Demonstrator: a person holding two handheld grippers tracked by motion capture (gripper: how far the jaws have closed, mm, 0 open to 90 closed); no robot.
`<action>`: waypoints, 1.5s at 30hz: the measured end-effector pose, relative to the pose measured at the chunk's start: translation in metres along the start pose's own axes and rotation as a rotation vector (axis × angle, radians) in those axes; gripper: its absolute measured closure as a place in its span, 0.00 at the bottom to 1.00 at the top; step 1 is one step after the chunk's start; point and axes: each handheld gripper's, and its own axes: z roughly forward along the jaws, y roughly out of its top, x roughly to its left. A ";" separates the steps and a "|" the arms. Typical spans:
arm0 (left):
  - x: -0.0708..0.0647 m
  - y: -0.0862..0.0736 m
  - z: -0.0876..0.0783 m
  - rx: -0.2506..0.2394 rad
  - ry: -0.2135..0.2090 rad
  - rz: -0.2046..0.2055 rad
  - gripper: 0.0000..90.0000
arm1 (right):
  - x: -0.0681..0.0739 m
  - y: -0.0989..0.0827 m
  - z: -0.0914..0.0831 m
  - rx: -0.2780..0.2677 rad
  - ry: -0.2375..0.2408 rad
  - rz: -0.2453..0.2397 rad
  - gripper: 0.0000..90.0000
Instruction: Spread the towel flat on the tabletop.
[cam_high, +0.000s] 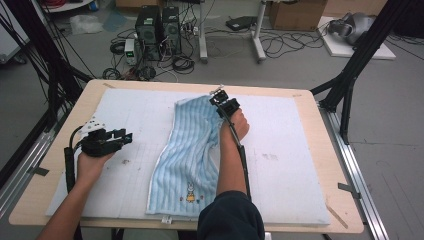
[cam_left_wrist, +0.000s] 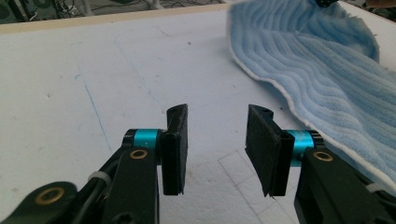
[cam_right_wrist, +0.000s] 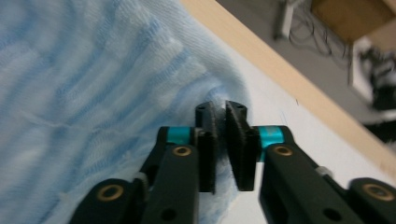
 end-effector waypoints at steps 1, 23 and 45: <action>0.000 0.000 0.001 0.003 -0.002 0.003 0.66 | -0.004 -0.003 0.000 -0.007 -0.001 0.036 0.76; -0.008 -0.001 0.007 0.029 -0.025 0.015 0.65 | -0.011 -0.074 -0.016 -0.062 0.299 0.120 0.95; -0.019 0.000 0.020 0.019 -0.100 -0.020 0.52 | -0.031 -0.133 -0.063 -0.195 0.293 0.224 0.45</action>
